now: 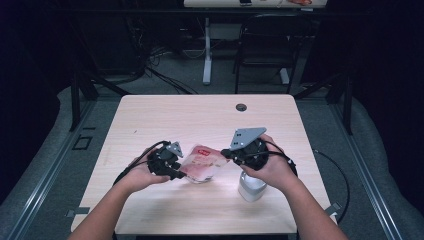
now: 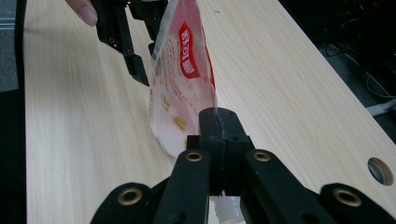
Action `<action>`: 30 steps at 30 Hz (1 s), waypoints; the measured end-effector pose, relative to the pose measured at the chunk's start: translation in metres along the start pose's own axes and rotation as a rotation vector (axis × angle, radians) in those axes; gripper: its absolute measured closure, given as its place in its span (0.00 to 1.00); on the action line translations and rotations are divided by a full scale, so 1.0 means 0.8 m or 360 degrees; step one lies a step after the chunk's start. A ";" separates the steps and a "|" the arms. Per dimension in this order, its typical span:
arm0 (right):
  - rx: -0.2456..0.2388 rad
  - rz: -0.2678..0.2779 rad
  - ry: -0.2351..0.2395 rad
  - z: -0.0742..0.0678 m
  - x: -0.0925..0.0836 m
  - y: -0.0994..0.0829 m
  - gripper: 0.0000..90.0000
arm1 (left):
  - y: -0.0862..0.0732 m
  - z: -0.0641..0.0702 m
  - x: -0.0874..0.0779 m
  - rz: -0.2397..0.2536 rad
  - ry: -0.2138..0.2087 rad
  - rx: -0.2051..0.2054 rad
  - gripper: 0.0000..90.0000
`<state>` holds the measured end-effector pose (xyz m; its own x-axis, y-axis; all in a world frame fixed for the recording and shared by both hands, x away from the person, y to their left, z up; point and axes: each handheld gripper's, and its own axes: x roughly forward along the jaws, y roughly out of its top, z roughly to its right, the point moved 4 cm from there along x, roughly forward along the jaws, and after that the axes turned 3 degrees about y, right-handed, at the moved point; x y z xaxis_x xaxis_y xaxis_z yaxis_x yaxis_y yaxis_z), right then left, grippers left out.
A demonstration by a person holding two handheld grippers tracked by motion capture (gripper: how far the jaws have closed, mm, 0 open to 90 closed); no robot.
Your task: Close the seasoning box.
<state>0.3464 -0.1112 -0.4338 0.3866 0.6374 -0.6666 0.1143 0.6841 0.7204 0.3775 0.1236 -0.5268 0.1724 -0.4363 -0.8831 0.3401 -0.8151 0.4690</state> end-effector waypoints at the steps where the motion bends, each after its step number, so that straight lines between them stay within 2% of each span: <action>1: 0.0003 0.0007 0.0003 -0.001 0.001 0.001 1.00 | 0.000 0.001 -0.001 0.0010 0.0008 0.0003 0.73; 11: 0.0030 0.0064 0.0057 -0.004 0.008 0.010 0.97 | -0.008 0.001 -0.009 0.0116 -0.0001 -0.0044 0.74; 20: 0.0087 0.0110 0.0143 -0.007 0.020 0.018 0.94 | -0.019 0.003 -0.015 0.0204 0.0005 -0.0067 0.79; 30: 0.0058 0.0093 0.0159 -0.015 0.039 0.034 0.89 | -0.040 0.005 -0.016 0.0287 0.0029 -0.0089 0.87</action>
<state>0.3504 -0.0682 -0.4375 0.3007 0.7090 -0.6378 0.1284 0.6326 0.7638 0.3605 0.1538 -0.5309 0.2516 -0.5661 -0.7850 0.3530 -0.7015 0.6191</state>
